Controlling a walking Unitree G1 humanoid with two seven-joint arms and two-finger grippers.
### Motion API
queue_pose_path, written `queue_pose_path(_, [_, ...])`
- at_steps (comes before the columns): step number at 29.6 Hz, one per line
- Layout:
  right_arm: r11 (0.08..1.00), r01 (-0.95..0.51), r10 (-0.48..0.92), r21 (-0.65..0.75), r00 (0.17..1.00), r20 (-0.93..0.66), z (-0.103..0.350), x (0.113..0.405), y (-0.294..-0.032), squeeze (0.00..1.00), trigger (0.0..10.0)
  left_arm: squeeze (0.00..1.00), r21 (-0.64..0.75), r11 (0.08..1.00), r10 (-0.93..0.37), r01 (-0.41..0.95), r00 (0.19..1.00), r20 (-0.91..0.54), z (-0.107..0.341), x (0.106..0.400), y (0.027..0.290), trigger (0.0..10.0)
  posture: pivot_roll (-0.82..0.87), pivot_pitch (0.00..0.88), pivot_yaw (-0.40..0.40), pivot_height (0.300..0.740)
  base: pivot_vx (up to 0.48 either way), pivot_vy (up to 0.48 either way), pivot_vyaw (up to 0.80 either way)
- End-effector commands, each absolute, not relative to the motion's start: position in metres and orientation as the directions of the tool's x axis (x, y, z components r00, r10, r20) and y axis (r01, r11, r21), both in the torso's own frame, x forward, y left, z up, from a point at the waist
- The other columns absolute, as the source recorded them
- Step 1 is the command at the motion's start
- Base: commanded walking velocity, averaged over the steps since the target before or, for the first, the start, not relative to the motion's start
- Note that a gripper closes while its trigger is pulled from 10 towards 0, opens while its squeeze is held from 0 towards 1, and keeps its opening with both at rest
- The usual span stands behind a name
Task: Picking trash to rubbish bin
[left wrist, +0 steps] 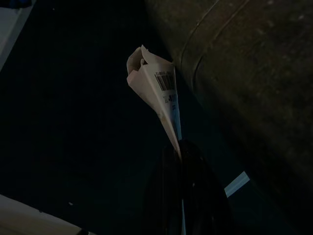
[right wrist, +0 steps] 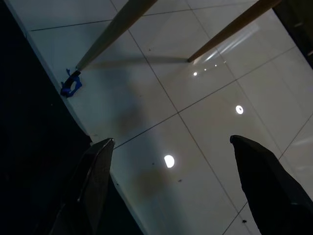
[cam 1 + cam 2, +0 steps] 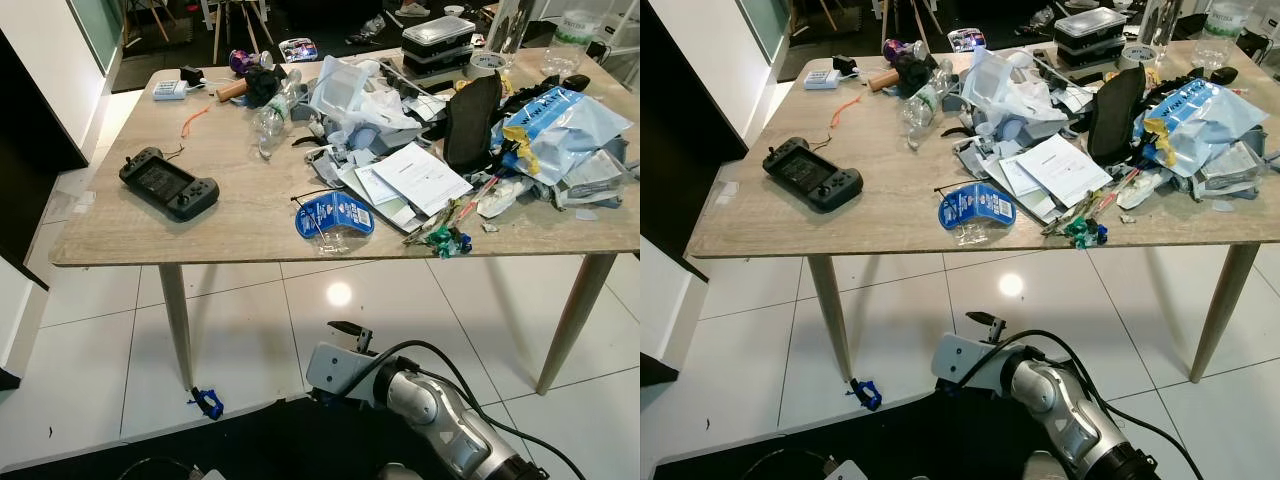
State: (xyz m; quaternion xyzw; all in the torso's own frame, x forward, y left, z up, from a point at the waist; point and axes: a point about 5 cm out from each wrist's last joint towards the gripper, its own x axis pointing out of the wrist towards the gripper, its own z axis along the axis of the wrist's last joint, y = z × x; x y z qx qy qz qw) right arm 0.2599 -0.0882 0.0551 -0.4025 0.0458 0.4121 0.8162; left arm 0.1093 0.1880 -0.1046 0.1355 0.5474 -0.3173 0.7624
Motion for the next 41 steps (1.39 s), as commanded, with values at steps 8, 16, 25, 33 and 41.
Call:
queue_pose_path(8, [0.344, -0.722, 0.651, -0.600, 0.644, -0.402, 0.0531, 0.2610, -0.0853, 0.00, 10.0, 0.00, -0.174, 0.748, -0.357, 0.640, 0.167, -0.919, -0.1070, 0.1013, 0.1829, 10.0, -0.08, 0.141, 0.107, 0.740, 0.000, 0.000, 0.00])
queue_pose_path(16, [0.348, -0.725, 0.655, -0.594, 0.642, -0.400, 0.0522, 0.2621, -0.0830, 0.00, 10.0, 0.00, -0.179, 0.745, -0.356, 0.643, 0.155, -0.922, -0.1069, 0.1011, 0.1844, 10.0, -0.07, 0.133, 0.130, 0.740, 0.000, 0.000, 0.00])
queue_pose_path(25, [0.355, -0.728, 0.657, -0.587, 0.641, -0.397, 0.0515, 0.2654, -0.0814, 0.00, 10.0, 0.00, -0.164, 0.737, -0.349, 0.655, 0.162, -0.923, -0.1059, 0.1051, 0.1855, 10.0, -0.07, 0.122, 0.136, 0.740, 0.000, 0.000, 0.00])
queue_pose_path(33, [0.360, -0.731, 0.657, -0.579, 0.640, -0.399, 0.0513, 0.2672, -0.0827, 0.00, 10.0, 0.00, -0.172, 0.737, -0.357, 0.653, 0.162, -0.920, -0.1056, 0.1065, 0.1839, 10.0, -0.06, 0.121, 0.134, 0.740, 0.000, 0.000, 0.00])
queue_pose_path(41, [0.363, -0.732, 0.658, -0.576, 0.639, -0.397, 0.0510, 0.2678, -0.0839, 0.00, 10.0, 0.00, -0.176, 0.738, -0.359, 0.652, 0.158, -0.920, -0.1058, 0.1064, 0.1828, 10.0, -0.06, 0.126, 0.132, 0.740, 0.000, 0.000, 0.00])
